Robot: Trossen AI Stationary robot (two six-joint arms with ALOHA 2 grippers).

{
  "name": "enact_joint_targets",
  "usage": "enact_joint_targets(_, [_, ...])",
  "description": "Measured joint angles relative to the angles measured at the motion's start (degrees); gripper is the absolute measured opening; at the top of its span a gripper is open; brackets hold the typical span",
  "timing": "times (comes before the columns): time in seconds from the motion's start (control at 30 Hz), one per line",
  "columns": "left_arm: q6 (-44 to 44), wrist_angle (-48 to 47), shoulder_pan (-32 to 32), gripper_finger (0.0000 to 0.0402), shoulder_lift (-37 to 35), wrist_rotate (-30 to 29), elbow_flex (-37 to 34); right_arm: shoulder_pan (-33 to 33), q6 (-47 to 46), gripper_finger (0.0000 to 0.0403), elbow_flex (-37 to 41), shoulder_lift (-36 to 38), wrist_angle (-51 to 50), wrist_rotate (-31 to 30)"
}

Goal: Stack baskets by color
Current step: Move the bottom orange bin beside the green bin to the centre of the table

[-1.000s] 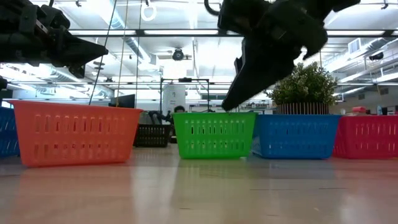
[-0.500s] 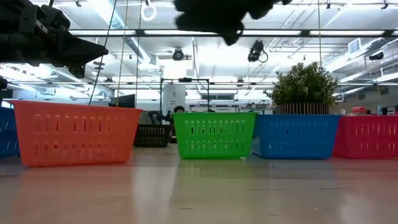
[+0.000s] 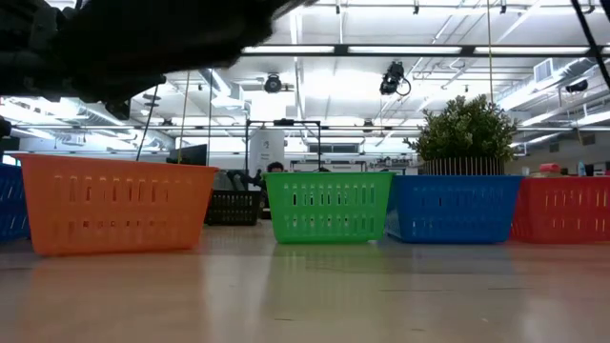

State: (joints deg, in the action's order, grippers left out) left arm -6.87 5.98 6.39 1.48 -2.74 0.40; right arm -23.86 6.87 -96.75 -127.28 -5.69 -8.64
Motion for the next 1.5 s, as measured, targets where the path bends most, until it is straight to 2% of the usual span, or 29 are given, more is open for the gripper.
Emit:
enact_joint_targets(0.17, [0.01,0.03,0.01,0.0037,0.00,0.00,-0.01,0.74,2.68,0.0212,-8.13,-5.33,-8.06,-0.77])
enact_joint_targets(0.37, [0.00,-0.05,0.00,0.0029,0.00,-0.02,-0.02,1.96,3.36,0.0225,-10.14,-7.87,-12.66,-3.52])
enact_joint_targets(0.5, [0.00,-0.03,0.01,0.0028,0.00,-0.01,-0.02,2.53,3.23,0.0190,-10.20,-7.76,-14.11,-3.61])
enact_joint_targets(0.63, [0.00,-0.05,0.00,0.0033,0.00,-0.04,0.00,2.72,3.39,0.0126,-10.20,-7.73,-14.47,-3.33])
enact_joint_targets(0.87, [0.02,-0.03,0.02,0.0033,0.00,-0.02,-0.01,2.91,4.11,0.0016,-10.18,-7.59,-16.22,1.83])
enact_joint_targets(1.13, [0.01,-0.16,0.02,0.0032,0.00,0.00,0.00,0.14,2.32,0.0012,-10.14,-3.19,-16.48,-2.36])
enact_joint_targets(1.33, [0.02,-0.05,0.00,0.0038,0.00,0.00,0.00,-1.27,-6.74,0.0011,-10.18,1.43,-16.76,-13.25])
enact_joint_targets(1.5, [0.00,-0.03,0.00,0.0035,0.00,0.00,-0.01,0.14,-12.73,0.0011,-10.20,2.00,-18.04,-9.16])
